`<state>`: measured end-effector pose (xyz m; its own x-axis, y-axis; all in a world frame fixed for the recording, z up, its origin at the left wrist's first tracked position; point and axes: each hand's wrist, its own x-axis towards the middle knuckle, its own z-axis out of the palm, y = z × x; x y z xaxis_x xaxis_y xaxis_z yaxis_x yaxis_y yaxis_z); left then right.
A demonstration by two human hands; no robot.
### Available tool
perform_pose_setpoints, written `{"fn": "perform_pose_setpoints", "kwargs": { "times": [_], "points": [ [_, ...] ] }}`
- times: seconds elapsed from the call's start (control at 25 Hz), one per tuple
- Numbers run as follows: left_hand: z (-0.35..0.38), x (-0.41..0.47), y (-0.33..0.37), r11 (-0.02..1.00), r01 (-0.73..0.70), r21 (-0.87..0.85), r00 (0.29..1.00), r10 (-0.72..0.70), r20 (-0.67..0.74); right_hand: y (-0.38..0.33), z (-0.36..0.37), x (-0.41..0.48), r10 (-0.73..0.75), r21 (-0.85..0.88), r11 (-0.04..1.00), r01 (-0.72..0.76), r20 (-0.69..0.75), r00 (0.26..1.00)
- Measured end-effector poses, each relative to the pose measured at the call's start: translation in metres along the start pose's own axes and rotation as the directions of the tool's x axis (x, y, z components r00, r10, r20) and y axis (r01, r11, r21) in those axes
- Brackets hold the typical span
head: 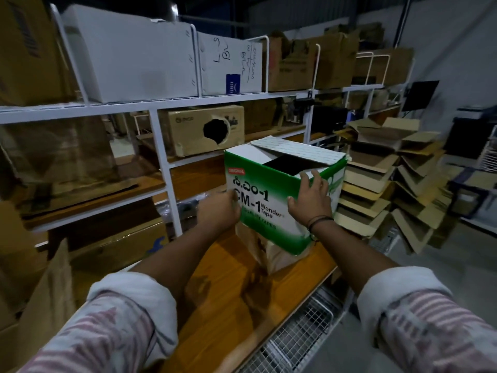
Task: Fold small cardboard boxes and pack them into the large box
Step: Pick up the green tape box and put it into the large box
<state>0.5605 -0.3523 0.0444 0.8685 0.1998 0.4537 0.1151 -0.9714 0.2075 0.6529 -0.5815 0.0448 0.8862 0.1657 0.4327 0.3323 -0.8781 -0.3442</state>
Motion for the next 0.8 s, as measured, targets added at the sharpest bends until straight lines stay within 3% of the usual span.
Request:
{"fn": "perform_pose_setpoints", "kwargs": {
  "times": [0.16, 0.36, 0.56, 0.64, 0.8],
  "points": [
    [0.027, 0.052, 0.011, 0.993, 0.007, -0.114, 0.999, -0.011, -0.034, 0.011, 0.022, 0.036, -0.003, 0.024, 1.000, 0.003, 0.018, 1.000],
    [0.050, 0.100, 0.003, 0.974, 0.096, -0.205, 0.994, -0.103, -0.025, 0.033, 0.030, 0.034, -0.159, 0.182, 0.966, 0.181, -0.130, 0.979],
    [0.054, 0.116, -0.028, 0.922, 0.163, -0.351, 0.986, -0.165, 0.024, 0.096, -0.005, 0.031, -0.360, 0.348, 0.866, 0.360, -0.070, 0.931],
    [0.058, 0.115, -0.031, 0.900, 0.128, -0.417, 0.990, -0.142, -0.004, 0.111, -0.011, 0.039, -0.284, 0.422, 0.855, 0.301, -0.105, 0.953],
    [0.073, 0.106, -0.028, 0.835, 0.158, -0.527, 0.973, -0.222, -0.060, 0.107, 0.019, 0.033, 0.004, 0.456, 0.878, 0.149, -0.317, 0.948]
  ]
}}
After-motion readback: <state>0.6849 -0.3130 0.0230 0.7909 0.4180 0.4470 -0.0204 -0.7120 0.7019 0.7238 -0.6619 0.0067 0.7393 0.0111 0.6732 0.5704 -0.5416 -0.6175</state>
